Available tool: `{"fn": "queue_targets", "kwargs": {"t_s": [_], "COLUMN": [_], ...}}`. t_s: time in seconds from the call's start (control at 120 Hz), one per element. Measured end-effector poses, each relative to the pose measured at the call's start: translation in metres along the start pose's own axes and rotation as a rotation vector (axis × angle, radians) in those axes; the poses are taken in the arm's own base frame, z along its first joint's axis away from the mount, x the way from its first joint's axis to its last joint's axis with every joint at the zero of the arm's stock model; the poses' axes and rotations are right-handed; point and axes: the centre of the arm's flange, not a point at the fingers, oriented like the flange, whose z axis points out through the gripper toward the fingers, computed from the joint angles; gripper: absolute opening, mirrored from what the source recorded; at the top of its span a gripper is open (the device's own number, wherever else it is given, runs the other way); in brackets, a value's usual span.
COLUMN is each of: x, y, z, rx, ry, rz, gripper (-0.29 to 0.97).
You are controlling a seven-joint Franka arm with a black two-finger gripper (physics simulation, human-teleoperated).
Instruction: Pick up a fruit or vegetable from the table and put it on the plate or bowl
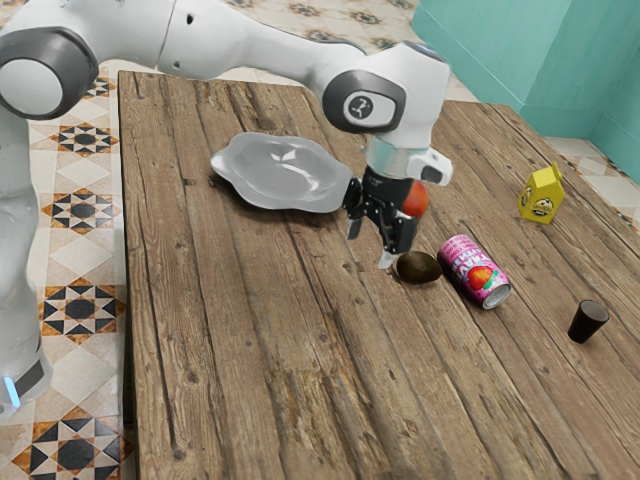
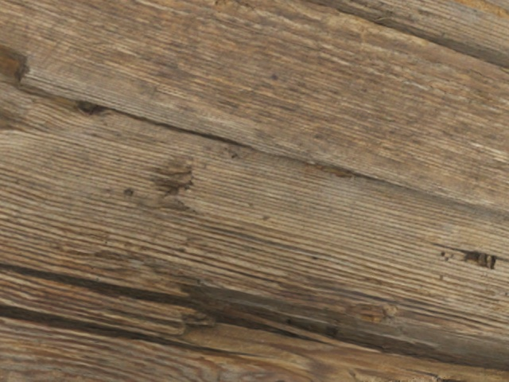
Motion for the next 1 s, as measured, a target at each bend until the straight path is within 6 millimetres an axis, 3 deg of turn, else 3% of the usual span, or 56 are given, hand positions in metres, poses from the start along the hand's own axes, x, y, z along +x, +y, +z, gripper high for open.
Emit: {"fn": "queue_targets", "kwargs": {"t_s": [0.058, 0.117, 0.342, 0.4, 0.492, 0.533, 0.592, 0.725, 0.833, 1.0], "x": [0.000, 0.001, 0.024, 0.040, 0.083, 0.098, 0.114, 0.130, 0.142, 0.155], "y": [-0.004, -0.008, -0.024, -0.041, -0.088, -0.099, -0.094, -0.051, -0.061, -0.069], "z": [0.026, 0.038, 0.041, 0.045, 0.044, 0.043, 0.043, 0.061, 0.067, 0.096], "rx": [0.007, 0.006, -0.009, -0.008, -0.006, -0.005, -0.007, -0.029, -0.040, -0.055], "ry": [-0.020, -0.021, 0.067, 0.077, 0.108, 0.123, 0.144, 0.172, 0.194, 0.181], "rz": [0.080, 0.152, 0.368, 0.388, 0.379, 0.392, 0.445, 0.599, 0.637, 0.690], "gripper": [0.68, 0.68, 0.66, 0.66, 0.65, 0.65, 0.64, 0.62, 0.61, 0.61]}}
